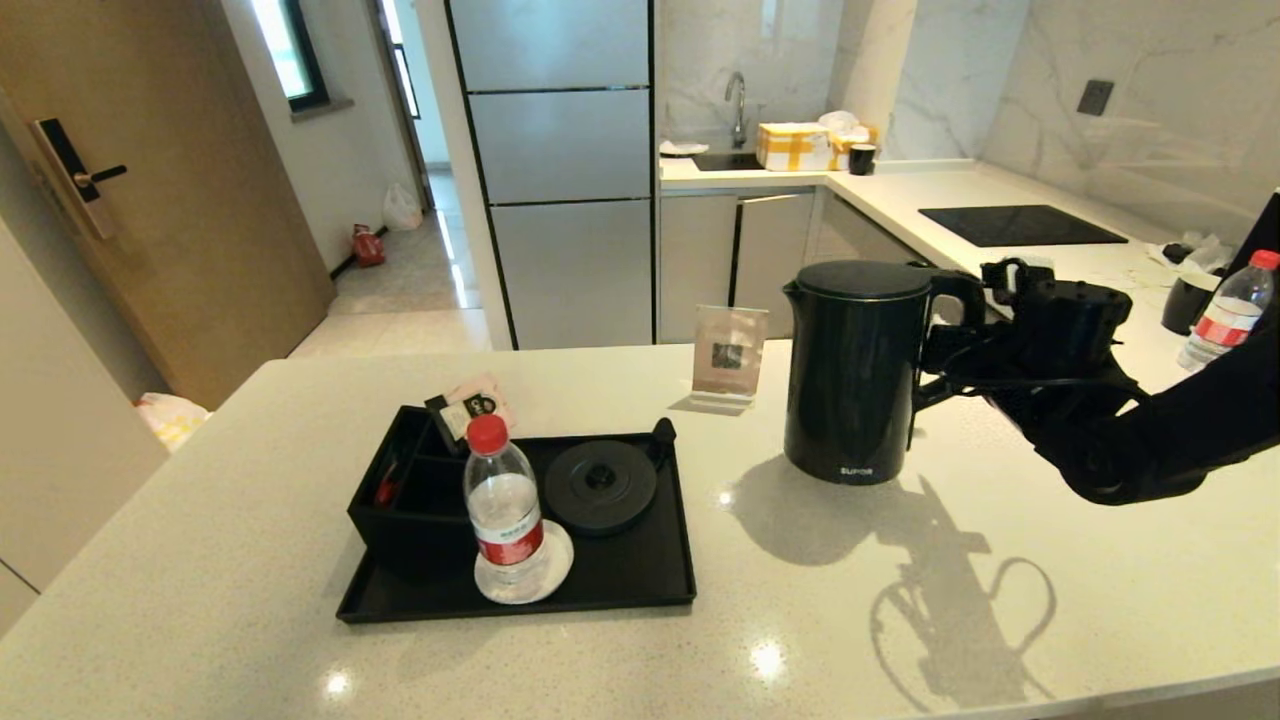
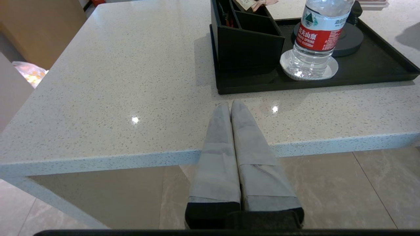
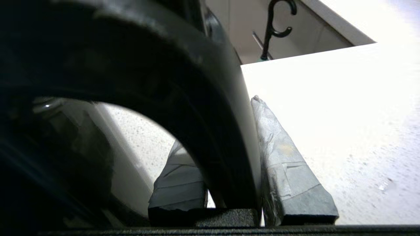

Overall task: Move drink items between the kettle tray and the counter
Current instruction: Place it on the right

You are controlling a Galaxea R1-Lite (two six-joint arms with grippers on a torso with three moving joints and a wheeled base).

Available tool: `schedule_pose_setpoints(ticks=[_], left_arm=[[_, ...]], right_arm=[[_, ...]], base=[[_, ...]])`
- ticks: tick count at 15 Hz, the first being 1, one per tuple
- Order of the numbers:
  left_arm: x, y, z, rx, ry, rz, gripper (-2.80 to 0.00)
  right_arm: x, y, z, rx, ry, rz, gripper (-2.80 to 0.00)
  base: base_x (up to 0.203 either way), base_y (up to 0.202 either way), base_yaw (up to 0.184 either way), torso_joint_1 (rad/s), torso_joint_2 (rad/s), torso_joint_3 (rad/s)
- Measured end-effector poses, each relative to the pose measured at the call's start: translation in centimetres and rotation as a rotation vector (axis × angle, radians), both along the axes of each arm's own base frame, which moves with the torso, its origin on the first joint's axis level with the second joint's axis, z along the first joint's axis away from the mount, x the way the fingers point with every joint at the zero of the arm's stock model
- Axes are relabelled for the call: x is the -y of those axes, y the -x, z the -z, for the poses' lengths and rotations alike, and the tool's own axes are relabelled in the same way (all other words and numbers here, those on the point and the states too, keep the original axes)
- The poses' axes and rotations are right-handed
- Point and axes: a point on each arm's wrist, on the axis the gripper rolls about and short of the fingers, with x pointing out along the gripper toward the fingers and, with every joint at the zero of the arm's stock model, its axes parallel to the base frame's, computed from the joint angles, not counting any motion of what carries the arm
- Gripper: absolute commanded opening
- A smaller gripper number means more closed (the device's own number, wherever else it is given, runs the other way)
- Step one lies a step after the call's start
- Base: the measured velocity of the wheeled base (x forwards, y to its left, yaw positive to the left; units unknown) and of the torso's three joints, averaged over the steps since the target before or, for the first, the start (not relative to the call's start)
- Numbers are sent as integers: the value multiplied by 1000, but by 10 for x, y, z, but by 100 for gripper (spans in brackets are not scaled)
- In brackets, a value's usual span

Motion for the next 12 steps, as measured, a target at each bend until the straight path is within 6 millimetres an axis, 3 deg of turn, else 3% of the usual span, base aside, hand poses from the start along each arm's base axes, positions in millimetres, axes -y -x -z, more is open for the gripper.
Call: schedule_pose_setpoints(ticks=[12], left_arm=[[0, 0, 0, 1, 0, 1, -280]], right_arm=[[7, 21, 42, -73, 26, 5, -280]], base=[[0, 0, 0, 0, 0, 0]])
